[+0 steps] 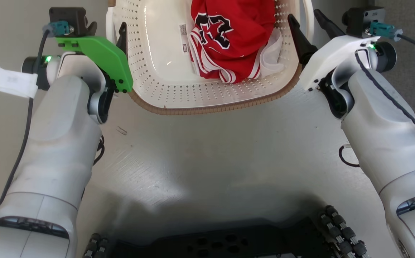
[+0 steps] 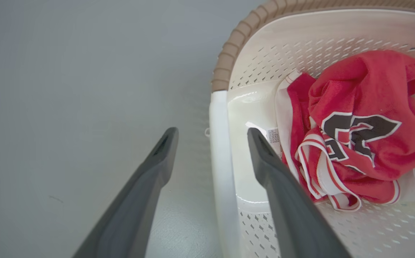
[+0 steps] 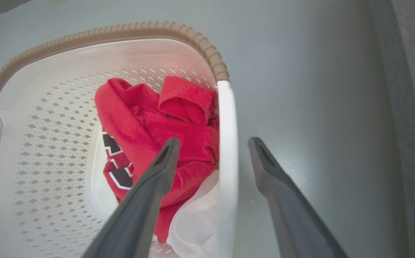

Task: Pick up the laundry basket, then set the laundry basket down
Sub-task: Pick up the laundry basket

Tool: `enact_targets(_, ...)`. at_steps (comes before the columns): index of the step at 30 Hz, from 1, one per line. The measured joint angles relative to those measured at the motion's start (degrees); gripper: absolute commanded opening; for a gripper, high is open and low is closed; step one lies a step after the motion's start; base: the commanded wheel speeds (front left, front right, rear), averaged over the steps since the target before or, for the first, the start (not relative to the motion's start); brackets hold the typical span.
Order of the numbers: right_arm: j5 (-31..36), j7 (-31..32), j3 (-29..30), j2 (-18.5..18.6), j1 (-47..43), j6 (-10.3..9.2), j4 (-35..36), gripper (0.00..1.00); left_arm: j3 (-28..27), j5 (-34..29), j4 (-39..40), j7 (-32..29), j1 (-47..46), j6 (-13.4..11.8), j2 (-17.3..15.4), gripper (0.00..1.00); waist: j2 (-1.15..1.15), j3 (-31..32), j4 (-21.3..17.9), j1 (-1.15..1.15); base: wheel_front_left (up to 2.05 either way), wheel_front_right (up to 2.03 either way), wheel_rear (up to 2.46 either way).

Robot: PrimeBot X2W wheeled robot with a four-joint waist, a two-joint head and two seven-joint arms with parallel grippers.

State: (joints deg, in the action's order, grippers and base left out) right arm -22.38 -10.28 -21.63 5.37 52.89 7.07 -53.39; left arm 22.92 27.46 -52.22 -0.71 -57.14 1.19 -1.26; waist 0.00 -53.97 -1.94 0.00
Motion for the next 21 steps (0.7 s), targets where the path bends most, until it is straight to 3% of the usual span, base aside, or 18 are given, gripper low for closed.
enact_targets(9,-2.09,0.23,-1.60,-0.03,2.40,0.00,-2.38,1.00,1.22,0.60,-3.46,-0.30,-2.23,0.92,0.03,1.00,0.00,-1.42,-0.01,0.00,0.00,0.00,0.00)
enact_targets(10,-2.45,0.29,-1.78,-0.07,2.50,0.00,-2.79,0.00,1.26,0.66,-3.82,-0.30,-2.24,1.08,0.08,0.38,0.00,-1.45,-0.02,0.00,0.00,0.00,0.00)
enact_targets(11,-2.53,0.74,-2.19,-0.05,2.61,0.00,-3.16,0.00,1.30,1.04,-4.23,-0.34,-2.27,1.27,0.09,0.00,0.00,-1.48,-0.03,0.00,0.00,0.00,0.00)
enact_targets(21,-4.65,0.81,-3.79,-0.54,3.06,0.07,-5.34,0.00,1.86,3.27,-7.12,-0.26,-3.15,1.91,0.48,0.00,0.00,-0.86,-0.02,0.00,0.00,0.00,0.00)
